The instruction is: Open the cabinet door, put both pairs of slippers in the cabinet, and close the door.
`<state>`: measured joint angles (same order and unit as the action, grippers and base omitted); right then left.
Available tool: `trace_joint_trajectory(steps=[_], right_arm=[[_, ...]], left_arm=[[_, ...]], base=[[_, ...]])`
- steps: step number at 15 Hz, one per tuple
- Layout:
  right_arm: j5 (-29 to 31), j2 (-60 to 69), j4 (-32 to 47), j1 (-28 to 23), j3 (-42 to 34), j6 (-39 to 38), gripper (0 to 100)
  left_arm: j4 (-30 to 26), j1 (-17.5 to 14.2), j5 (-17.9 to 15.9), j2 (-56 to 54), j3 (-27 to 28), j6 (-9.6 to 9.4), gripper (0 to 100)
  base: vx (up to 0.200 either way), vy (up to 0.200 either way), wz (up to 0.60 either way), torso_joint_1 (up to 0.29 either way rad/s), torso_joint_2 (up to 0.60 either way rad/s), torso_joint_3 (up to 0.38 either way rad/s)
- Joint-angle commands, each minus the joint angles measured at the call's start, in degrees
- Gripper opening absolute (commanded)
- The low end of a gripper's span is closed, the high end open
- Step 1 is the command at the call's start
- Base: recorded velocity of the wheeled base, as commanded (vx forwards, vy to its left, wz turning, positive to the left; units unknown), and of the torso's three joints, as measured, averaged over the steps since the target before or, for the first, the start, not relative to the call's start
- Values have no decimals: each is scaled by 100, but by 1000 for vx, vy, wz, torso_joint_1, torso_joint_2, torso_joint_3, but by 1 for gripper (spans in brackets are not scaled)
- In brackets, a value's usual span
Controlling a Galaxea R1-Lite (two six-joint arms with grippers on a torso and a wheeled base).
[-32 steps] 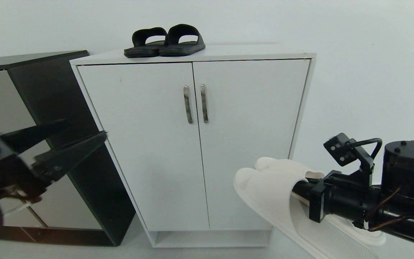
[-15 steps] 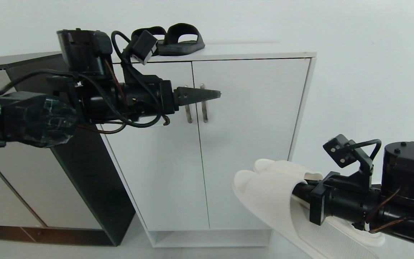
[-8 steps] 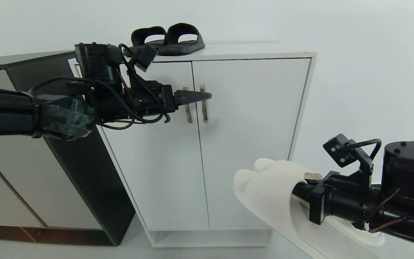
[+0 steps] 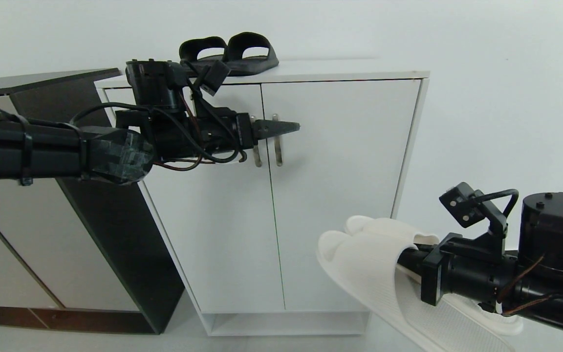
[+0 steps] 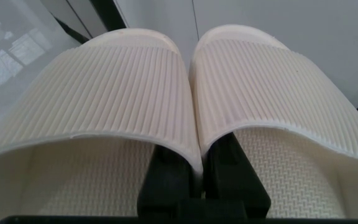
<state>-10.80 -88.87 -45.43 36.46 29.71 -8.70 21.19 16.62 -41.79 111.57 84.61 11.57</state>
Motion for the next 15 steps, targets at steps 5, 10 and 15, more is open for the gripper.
trace_joint_trajectory(steps=[5,10,15], right_arm=[[-10,1,-1,1,0,0,0],[-309,115,-9,1,-106,0,0],[-959,476,-27,1,-343,18,0]], left_arm=[[-36,26,13,128,29,3,0],[-1,105,13,-320,-622,-164,0],[386,351,13,-1401,-2151,-498,0]], base=[[0,0,0,0,0,0],[0,0,0,0,0,0],[0,0,0,0,0,0]])
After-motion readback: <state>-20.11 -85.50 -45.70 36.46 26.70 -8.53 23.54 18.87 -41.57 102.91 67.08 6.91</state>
